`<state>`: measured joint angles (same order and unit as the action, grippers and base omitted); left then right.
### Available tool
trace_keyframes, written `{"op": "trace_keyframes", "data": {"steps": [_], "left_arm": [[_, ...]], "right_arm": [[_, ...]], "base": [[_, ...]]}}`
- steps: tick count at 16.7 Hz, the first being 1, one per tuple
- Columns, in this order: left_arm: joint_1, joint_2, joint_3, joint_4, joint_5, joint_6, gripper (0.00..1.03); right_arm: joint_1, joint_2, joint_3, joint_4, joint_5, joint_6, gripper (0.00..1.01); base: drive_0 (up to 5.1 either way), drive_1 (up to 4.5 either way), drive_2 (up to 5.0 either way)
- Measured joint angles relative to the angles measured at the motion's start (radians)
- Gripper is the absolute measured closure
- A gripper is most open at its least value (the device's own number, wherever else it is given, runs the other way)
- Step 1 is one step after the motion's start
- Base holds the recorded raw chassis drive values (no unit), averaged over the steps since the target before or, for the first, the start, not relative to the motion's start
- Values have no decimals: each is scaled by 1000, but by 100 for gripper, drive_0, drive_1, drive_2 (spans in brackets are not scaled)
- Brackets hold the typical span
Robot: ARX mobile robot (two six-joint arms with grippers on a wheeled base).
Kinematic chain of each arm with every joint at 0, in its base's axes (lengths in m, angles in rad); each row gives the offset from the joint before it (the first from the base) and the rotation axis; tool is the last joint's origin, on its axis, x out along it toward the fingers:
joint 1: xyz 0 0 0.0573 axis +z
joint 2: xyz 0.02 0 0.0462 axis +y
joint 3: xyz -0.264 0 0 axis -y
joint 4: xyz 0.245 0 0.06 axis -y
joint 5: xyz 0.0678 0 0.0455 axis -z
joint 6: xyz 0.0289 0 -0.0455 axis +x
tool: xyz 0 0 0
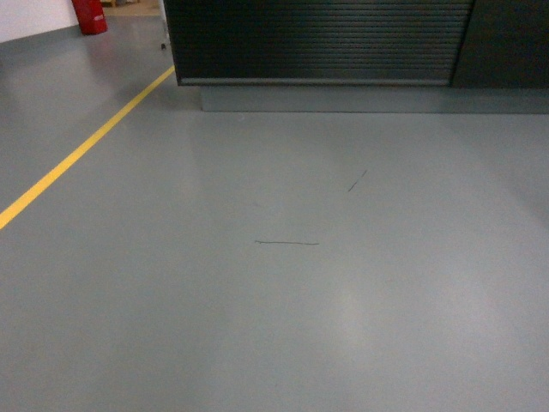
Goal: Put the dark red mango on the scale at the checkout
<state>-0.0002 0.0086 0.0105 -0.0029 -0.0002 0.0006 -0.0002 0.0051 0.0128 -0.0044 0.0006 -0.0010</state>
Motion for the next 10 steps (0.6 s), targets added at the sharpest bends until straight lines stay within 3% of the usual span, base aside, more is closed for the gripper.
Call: {"op": "trace_keyframes", "data": {"steps": [10], "left_arm": [[0, 0, 0, 0, 0, 0, 5]], "right_arm": [[0, 0, 0, 0, 0, 0, 3]], "base": [[0, 0, 0]]}}
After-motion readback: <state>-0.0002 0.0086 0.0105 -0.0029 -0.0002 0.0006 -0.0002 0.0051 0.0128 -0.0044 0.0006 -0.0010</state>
